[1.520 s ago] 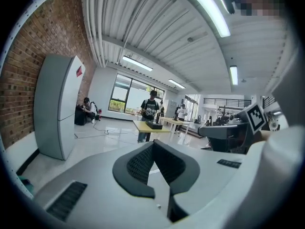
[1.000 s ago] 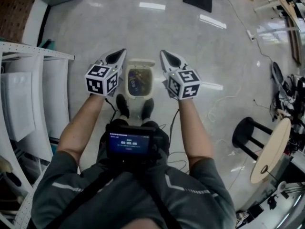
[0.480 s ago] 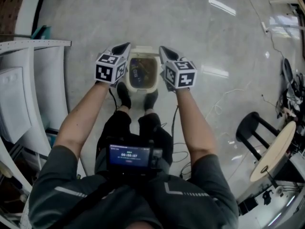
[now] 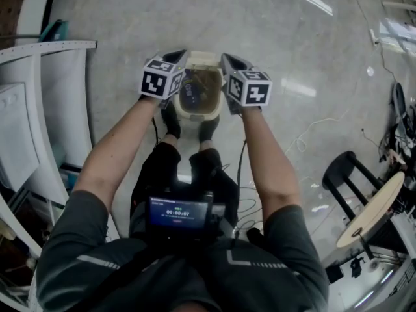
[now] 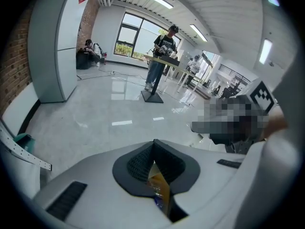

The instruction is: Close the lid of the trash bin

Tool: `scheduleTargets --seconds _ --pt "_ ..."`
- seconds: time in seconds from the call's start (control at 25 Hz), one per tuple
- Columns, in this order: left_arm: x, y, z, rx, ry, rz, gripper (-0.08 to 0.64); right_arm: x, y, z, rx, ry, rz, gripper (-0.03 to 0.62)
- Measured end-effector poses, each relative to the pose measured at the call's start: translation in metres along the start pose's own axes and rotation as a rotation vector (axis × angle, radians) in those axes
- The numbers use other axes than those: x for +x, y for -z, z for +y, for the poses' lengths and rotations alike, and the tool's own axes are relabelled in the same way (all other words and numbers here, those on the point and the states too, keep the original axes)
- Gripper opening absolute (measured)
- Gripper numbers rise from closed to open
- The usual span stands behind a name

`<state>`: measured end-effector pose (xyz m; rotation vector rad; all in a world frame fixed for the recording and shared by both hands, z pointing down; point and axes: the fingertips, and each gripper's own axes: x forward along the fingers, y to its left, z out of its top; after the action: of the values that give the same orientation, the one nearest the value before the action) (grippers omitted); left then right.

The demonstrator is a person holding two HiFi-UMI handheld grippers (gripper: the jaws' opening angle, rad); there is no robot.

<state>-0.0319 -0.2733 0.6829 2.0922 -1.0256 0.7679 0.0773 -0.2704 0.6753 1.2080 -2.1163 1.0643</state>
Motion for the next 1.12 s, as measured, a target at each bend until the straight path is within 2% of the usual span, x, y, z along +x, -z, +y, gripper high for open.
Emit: scheduleTargets --seconds 0.32,0.52,1.12 --pt "-0.012 0.025 -0.01 -0.005 0.016 0.025 -0.006 -0.01 0.03 0.002 0.062 0.011 0.011 -0.006" --pt "-0.024 0.06 -0.018 0.025 0.025 0.057 -0.006 -0.025 0.061 0.004 0.08 0.044 0.029 -0.006" --pt "-0.027 0.158 -0.054 0.054 0.043 0.177 -0.005 -0.041 0.163 0.013 0.121 0.051 0.142 -0.006"
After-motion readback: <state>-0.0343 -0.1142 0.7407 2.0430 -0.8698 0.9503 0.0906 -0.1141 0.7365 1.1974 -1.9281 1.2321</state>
